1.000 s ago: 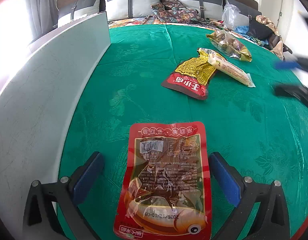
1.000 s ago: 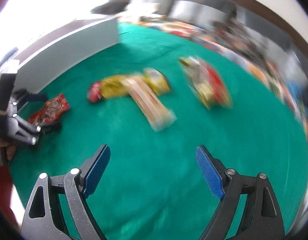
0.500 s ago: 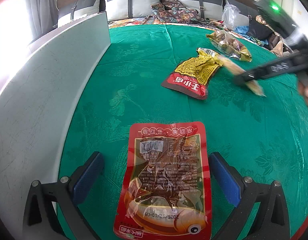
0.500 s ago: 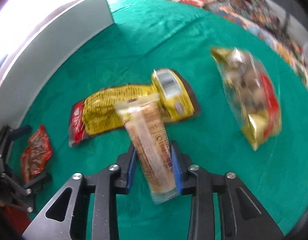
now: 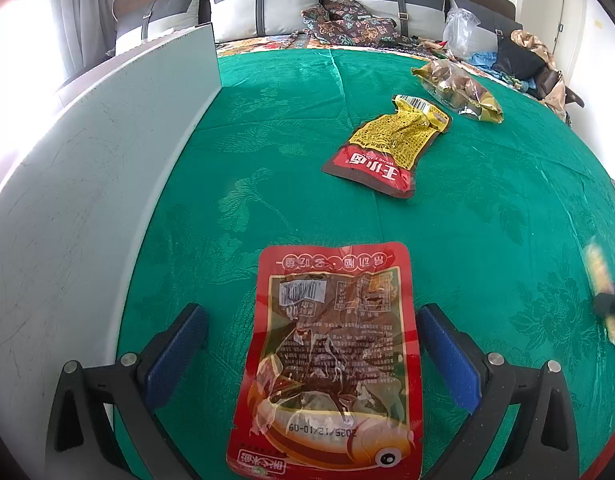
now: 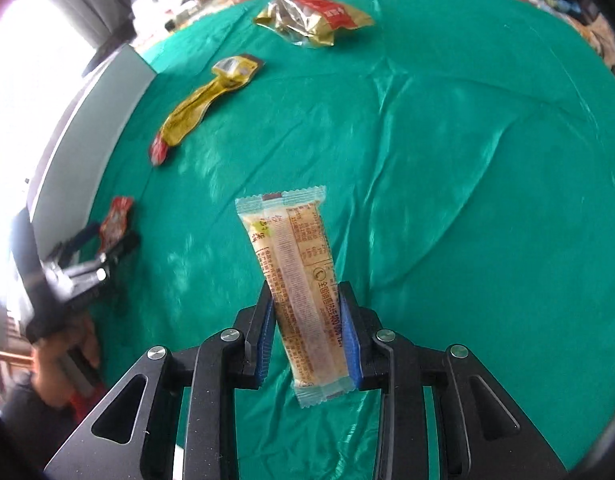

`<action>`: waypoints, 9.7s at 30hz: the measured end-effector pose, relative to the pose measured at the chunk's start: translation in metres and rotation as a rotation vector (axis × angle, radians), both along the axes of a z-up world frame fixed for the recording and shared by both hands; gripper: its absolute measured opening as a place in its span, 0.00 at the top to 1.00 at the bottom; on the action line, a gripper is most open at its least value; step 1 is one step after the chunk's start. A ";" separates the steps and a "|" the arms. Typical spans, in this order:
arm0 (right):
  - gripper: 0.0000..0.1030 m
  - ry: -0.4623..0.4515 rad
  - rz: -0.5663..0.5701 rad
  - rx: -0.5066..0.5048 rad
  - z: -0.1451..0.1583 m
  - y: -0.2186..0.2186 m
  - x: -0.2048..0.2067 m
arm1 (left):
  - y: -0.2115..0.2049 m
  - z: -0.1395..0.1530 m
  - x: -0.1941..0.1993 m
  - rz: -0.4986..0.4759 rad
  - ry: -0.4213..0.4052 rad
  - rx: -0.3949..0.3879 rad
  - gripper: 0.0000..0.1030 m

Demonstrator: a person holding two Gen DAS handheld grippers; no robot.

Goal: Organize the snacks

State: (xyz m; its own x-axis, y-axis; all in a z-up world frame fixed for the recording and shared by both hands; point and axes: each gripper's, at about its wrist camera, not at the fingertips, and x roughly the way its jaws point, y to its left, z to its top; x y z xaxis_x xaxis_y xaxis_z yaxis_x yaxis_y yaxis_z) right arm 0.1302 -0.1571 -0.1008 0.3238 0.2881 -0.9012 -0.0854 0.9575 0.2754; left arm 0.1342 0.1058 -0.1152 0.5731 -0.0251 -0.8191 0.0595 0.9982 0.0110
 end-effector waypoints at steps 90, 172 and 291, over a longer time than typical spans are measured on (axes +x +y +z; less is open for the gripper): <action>0.72 -0.053 -0.041 0.318 0.042 0.012 -0.025 | 0.046 0.036 -0.029 -0.074 0.109 -0.341 0.53; 0.17 -0.310 -0.213 -0.279 -0.019 -0.094 -0.026 | -0.095 0.001 0.018 -0.185 -0.015 -0.006 0.00; 0.38 -0.153 0.035 -0.116 0.036 -0.028 0.098 | -0.051 -0.002 0.042 -0.151 -0.015 -0.004 0.00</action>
State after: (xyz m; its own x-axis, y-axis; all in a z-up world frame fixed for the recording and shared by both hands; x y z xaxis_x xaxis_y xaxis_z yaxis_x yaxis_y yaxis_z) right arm 0.2285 -0.1848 -0.0644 0.4510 0.1984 -0.8702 -0.1513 0.9779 0.1446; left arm 0.1766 0.0547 -0.1169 0.5744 -0.1154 -0.8104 0.2090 0.9779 0.0089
